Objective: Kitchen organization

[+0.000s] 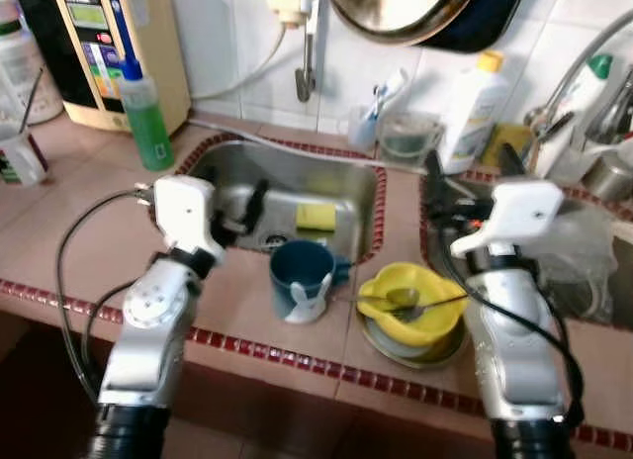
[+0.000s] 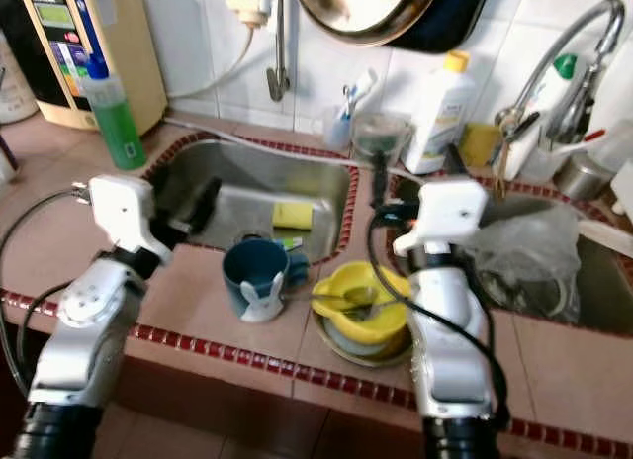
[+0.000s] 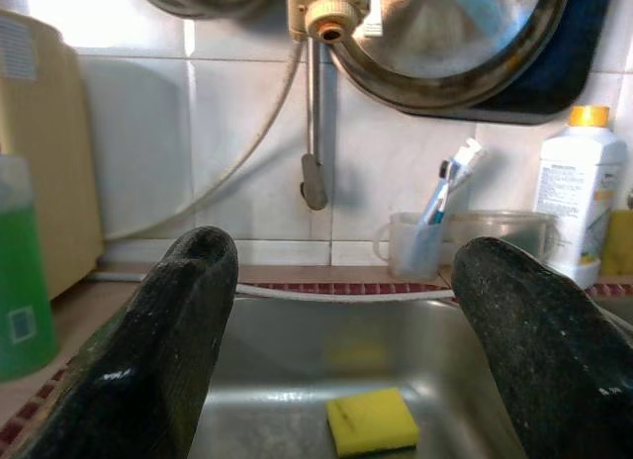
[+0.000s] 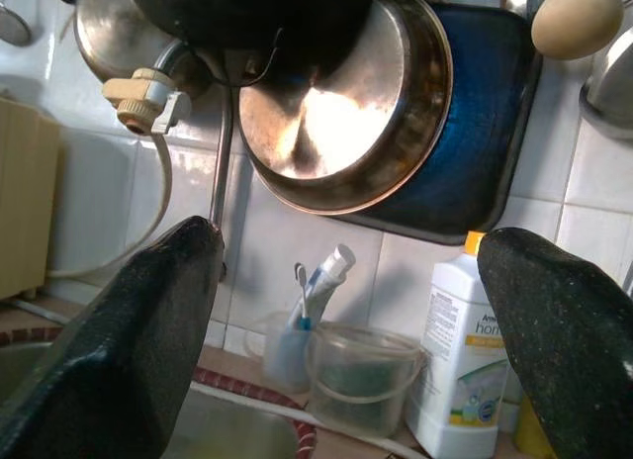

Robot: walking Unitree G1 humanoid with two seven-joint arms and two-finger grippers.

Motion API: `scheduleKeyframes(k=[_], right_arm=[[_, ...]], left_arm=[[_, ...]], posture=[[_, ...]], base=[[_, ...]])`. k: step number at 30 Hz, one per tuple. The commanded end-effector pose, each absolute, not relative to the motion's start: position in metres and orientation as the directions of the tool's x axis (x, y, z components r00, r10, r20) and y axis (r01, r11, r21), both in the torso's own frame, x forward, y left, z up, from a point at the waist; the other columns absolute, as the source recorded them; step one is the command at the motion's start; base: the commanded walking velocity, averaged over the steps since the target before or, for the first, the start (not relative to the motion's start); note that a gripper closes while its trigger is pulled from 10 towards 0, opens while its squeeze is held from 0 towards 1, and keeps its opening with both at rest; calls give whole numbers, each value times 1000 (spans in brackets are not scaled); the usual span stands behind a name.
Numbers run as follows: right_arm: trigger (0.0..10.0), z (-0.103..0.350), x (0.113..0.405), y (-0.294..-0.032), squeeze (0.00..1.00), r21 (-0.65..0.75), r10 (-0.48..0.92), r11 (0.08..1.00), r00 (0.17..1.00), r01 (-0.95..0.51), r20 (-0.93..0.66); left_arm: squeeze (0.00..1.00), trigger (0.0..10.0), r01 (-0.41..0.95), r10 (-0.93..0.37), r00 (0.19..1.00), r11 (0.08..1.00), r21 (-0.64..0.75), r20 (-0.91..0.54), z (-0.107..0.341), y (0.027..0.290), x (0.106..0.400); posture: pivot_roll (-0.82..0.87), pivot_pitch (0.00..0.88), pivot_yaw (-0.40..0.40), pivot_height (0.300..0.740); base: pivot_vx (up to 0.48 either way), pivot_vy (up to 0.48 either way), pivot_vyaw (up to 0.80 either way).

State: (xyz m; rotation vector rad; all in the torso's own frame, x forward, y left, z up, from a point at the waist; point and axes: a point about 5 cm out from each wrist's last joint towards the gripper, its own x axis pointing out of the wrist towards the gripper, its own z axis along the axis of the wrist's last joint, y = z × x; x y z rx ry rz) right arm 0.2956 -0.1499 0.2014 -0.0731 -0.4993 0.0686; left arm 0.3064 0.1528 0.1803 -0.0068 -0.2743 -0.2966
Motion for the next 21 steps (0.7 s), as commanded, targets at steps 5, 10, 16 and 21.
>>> scheduleKeyframes(k=[5,10,16,21], right_arm=[[10000,200,293,-159,0,-90,92,994,886,-57,455],[10000,196,290,-162,0,-104,115,992,894,-78,433],[10000,191,285,-163,0,-115,168,985,903,-132,396],[10000,183,277,-157,0,-80,215,977,912,-200,349]], left_arm=[[0,10000,360,-373,900,928,98,223,191,146,310],[0,10000,412,-432,879,901,132,203,201,148,308],[0,10000,537,-566,818,815,215,103,209,149,307],[0,10000,590,-620,784,757,280,27,212,149,307]], posture=[[68,0,-40,740],[68,0,-37,740],[75,0,-33,740],[74,0,-26,740]], base=[[0,0,0],[0,0,0],[0,0,0],[0,0,0]])
